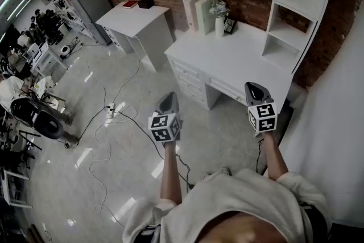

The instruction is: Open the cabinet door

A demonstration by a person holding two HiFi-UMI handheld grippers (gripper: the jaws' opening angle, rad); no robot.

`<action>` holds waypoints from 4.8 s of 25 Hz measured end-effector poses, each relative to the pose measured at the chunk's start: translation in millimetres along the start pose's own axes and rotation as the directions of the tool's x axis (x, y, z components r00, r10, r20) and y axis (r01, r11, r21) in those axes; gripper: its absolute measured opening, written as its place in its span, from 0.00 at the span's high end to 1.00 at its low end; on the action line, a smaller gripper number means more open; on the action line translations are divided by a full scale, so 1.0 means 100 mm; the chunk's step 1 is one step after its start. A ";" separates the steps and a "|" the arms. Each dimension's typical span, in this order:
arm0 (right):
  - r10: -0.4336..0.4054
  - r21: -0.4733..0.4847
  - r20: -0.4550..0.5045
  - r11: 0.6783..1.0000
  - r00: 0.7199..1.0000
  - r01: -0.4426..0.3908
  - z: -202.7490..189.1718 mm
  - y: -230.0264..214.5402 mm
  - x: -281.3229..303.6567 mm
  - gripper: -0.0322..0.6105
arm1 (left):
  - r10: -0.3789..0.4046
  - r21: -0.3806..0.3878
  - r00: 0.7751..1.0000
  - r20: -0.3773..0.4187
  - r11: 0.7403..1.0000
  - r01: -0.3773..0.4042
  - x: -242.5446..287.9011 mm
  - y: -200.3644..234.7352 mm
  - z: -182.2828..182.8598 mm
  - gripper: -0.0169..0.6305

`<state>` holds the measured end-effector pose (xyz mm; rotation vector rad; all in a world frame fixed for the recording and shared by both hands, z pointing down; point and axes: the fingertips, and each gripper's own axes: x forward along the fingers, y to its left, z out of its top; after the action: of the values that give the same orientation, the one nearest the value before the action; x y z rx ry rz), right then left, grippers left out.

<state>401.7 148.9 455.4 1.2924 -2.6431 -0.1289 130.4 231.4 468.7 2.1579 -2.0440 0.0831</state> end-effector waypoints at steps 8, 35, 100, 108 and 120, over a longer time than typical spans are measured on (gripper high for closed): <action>0.007 -0.005 -0.007 1.000 1.000 -0.007 -0.02 -0.10 0.00 0.93 | 0.003 -0.002 1.000 -0.009 1.000 -0.003 0.08 -0.08 -0.02 0.93; 0.059 -0.037 -0.016 0.998 0.998 -0.059 -0.20 -0.68 0.64 0.93 | 0.014 0.001 0.999 -0.043 1.000 -0.014 0.99 -0.39 -0.13 0.93; -0.031 -0.040 0.062 0.999 0.998 0.034 0.70 -2.12 5.67 0.93 | -0.132 0.059 0.991 -0.012 0.989 0.132 5.91 1.67 1.07 0.93; -0.025 -0.057 0.172 0.998 0.985 0.035 1.33 -2.44 6.01 0.93 | -0.126 0.081 0.992 -0.020 0.989 0.127 6.20 1.51 1.22 0.93; -0.059 -0.037 0.211 0.997 0.976 0.068 1.75 -2.65 6.38 0.69 | -0.098 0.093 0.995 -0.013 0.991 0.099 6.42 1.52 1.29 0.93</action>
<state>186.2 -518.1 328.6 1.4217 -2.7533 -0.3496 8.4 -429.1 454.5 2.3061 -1.9622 0.1790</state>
